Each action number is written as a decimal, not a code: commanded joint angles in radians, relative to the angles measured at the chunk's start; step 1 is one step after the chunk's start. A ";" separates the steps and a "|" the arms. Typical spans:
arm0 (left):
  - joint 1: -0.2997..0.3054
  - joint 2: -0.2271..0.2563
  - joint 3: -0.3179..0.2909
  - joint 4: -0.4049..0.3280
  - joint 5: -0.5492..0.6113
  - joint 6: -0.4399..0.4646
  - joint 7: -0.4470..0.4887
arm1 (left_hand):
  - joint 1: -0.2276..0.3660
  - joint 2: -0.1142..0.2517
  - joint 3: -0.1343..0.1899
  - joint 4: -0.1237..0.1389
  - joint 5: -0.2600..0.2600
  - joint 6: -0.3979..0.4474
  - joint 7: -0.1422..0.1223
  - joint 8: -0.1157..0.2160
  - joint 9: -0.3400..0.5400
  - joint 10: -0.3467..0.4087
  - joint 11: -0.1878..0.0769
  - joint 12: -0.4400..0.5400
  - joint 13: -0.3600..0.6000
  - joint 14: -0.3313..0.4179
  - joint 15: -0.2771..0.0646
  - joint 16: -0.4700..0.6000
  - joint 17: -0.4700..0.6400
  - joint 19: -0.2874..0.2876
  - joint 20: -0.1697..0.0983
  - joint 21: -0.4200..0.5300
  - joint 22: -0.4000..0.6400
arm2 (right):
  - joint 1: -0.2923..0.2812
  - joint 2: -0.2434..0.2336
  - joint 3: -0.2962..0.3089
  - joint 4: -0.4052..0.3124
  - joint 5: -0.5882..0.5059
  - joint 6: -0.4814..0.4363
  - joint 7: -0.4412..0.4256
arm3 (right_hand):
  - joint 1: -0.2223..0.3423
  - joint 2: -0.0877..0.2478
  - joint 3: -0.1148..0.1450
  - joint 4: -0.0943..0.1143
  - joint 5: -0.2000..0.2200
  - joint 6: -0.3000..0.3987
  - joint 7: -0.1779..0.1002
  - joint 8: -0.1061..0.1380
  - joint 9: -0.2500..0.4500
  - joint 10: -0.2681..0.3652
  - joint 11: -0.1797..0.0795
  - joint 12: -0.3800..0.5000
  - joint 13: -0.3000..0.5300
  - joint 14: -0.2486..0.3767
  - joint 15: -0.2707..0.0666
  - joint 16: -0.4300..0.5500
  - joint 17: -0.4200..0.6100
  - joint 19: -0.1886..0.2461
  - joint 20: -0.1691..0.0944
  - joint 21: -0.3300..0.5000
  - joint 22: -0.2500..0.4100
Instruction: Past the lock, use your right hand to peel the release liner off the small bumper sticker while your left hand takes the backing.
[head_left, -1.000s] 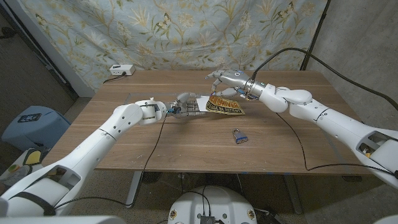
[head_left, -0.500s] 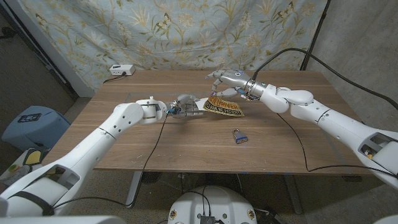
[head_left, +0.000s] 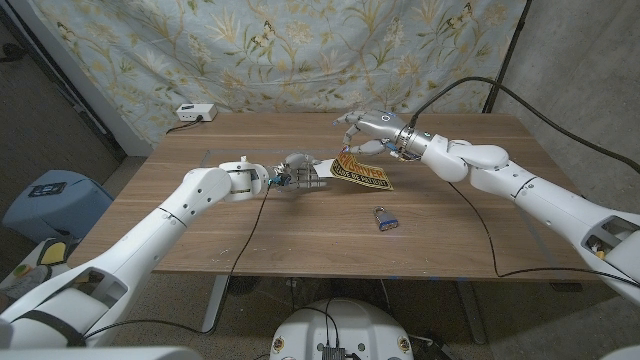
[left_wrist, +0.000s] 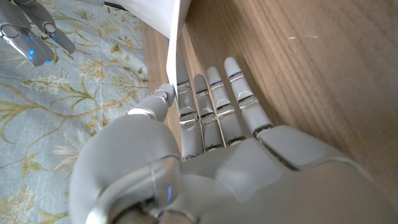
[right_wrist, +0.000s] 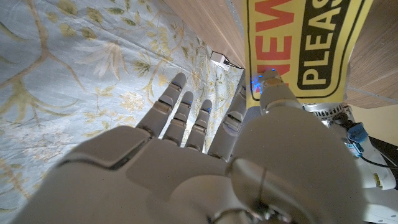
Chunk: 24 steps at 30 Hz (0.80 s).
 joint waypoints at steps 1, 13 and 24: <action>-0.006 -0.005 0.007 0.011 0.009 -0.003 -0.016 | 0.013 -0.002 0.002 0.006 -0.002 -0.003 0.002 0.008 0.009 0.005 -0.006 -0.004 0.007 0.005 -0.004 0.003 0.003 0.001 -0.003 0.007 0.004 | -0.016 -0.013 0.018 -0.018 0.008 -0.011 0.011 | 0.011 -0.001 -0.001 0.000 0.004 0.007 0.001 0.005 0.001 0.011 0.001 -0.003 0.005 0.007 -0.083 0.006 0.002 0.005 -0.004 -0.003 0.006; -0.009 -0.008 0.010 0.018 0.013 -0.001 -0.025 | 0.018 -0.002 0.001 0.011 -0.006 -0.008 0.002 0.020 0.025 0.003 -0.004 -0.008 0.012 0.005 -0.006 0.002 0.005 -0.003 -0.005 0.011 0.004 | -0.023 -0.022 0.028 -0.020 0.007 -0.011 0.006 | 0.013 -0.001 -0.002 0.000 0.004 0.010 0.001 0.006 0.002 0.013 0.001 -0.003 0.005 0.008 -0.082 0.006 0.002 0.006 -0.004 -0.003 0.006; -0.018 -0.003 0.011 0.027 0.017 0.002 -0.049 | 0.020 -0.003 0.001 0.014 -0.009 -0.012 0.002 0.029 0.038 0.000 -0.005 -0.012 0.017 0.002 -0.004 0.000 0.006 -0.005 -0.006 0.014 0.005 | -0.026 -0.030 0.039 -0.024 0.007 -0.020 0.003 | 0.016 0.001 -0.003 0.000 0.005 0.015 0.002 0.009 0.003 0.016 -0.002 -0.003 0.005 0.009 -0.084 0.007 0.003 0.009 -0.003 -0.003 0.006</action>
